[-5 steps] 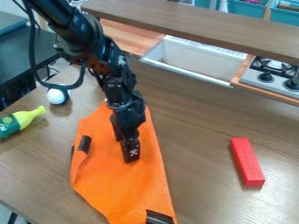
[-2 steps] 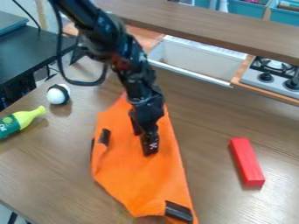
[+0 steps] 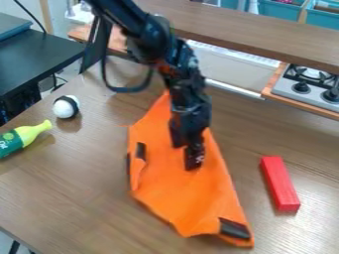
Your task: Moved the cloth from the right to left
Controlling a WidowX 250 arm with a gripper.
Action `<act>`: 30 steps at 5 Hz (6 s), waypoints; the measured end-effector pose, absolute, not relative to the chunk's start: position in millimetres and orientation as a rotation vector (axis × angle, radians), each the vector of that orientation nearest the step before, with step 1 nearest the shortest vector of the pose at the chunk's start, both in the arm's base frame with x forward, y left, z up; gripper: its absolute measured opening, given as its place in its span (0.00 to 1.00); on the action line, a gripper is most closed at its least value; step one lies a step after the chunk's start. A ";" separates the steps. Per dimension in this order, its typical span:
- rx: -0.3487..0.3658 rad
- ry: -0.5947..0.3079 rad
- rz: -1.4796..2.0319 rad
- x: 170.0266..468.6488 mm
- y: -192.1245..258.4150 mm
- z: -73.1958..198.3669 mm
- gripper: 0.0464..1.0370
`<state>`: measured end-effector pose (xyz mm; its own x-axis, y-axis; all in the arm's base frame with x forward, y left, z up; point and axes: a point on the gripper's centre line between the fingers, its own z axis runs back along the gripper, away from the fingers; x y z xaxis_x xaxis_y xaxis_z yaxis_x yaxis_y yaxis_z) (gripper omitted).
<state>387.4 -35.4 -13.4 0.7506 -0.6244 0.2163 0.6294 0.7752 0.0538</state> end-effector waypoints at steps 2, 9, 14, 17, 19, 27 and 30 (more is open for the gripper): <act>-0.018 -0.229 -0.721 412.2 -67.4 -13.9 0.96; -0.048 -0.190 -0.756 342.9 32.1 -20.0 0.96; -0.046 -0.176 -0.773 315.4 63.3 -21.2 0.96; -0.069 -0.170 -0.710 339.2 28.6 -18.1 0.96; -0.069 -0.189 -0.700 365.7 -11.6 -17.6 0.96; -0.140 -0.199 -0.747 368.1 -43.9 -16.4 0.96; -0.103 -0.206 -0.792 331.3 1.7 -19.2 0.96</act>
